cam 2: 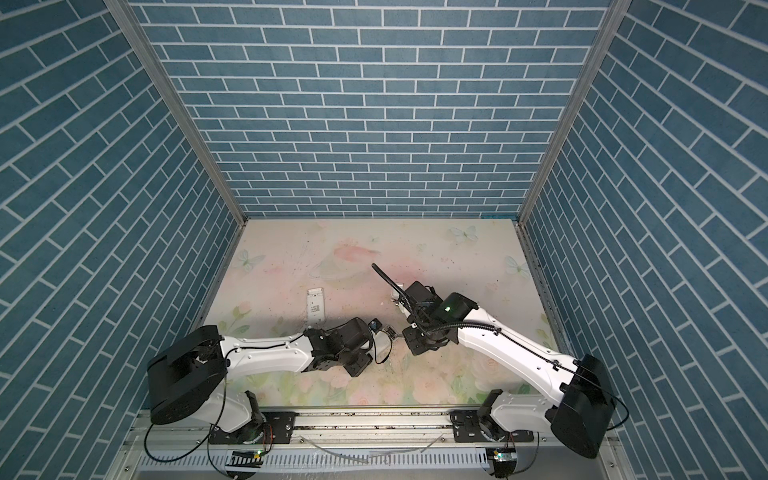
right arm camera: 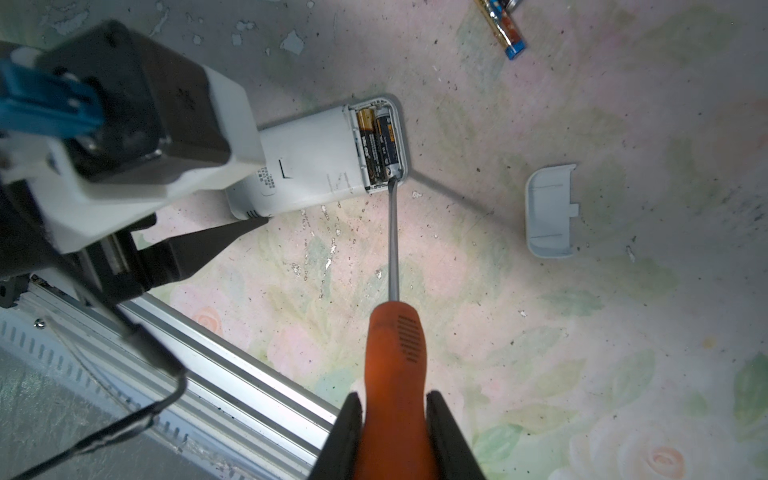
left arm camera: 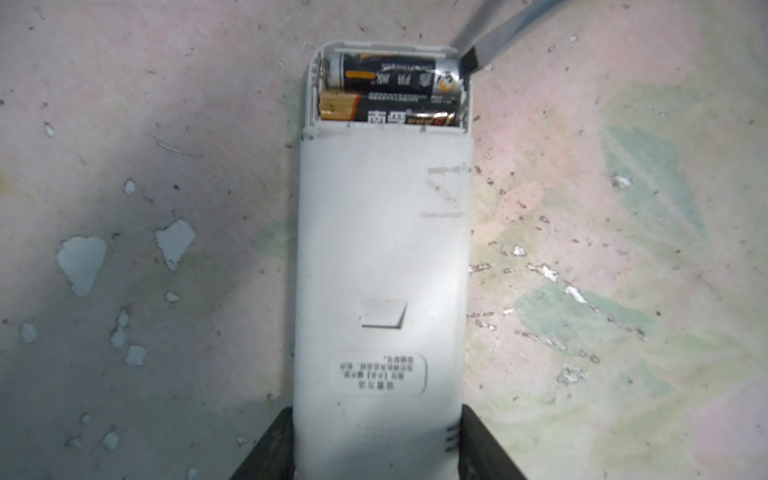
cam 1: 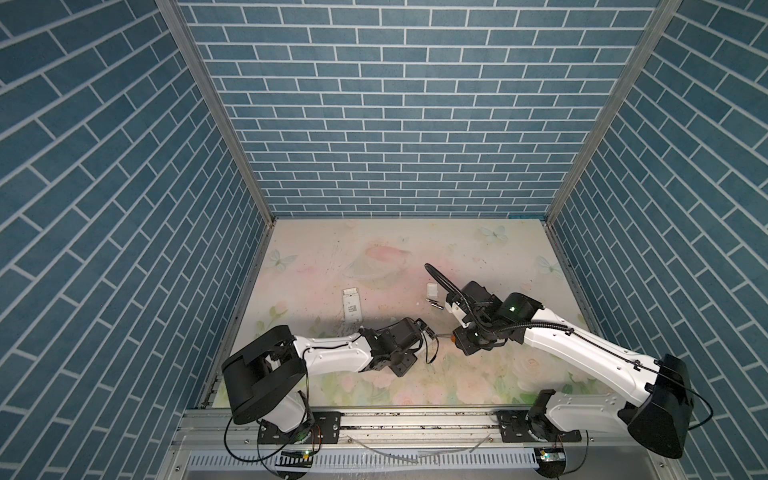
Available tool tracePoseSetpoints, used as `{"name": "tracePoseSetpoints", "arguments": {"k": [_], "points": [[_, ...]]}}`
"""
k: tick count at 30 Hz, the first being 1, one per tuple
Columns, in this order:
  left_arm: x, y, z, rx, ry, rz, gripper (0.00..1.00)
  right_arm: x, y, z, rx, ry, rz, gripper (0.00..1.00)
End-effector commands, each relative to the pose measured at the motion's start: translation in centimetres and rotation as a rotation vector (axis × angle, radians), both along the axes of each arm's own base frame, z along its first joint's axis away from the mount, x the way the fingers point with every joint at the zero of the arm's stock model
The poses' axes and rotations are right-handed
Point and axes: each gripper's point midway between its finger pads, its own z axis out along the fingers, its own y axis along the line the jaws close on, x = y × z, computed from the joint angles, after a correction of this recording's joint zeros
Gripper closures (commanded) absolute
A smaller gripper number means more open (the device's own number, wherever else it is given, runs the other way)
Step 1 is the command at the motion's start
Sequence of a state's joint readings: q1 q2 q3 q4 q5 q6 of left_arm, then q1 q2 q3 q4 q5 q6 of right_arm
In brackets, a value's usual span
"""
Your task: Unload the batteries from the remote control
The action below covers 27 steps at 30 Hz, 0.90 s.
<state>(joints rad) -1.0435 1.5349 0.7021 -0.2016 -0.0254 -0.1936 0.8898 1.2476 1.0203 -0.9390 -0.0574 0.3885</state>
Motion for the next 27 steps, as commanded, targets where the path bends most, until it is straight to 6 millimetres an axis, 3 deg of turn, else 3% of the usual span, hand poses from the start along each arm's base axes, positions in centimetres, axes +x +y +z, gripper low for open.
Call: {"name": "tracePoseSetpoints", "arguments": {"k": [1,27], "points": [[-2.82,1.99,-2.62,0.096,0.114,-0.036,0.9,-0.55,-0.82,-0.44,-0.011,0.018,-0.029,1.0],[-2.77,2.1,-2.59,0.101,0.11,-0.033,0.9,-0.89,-1.05,-0.77,-0.012,0.032,-0.041,1.0]]}}
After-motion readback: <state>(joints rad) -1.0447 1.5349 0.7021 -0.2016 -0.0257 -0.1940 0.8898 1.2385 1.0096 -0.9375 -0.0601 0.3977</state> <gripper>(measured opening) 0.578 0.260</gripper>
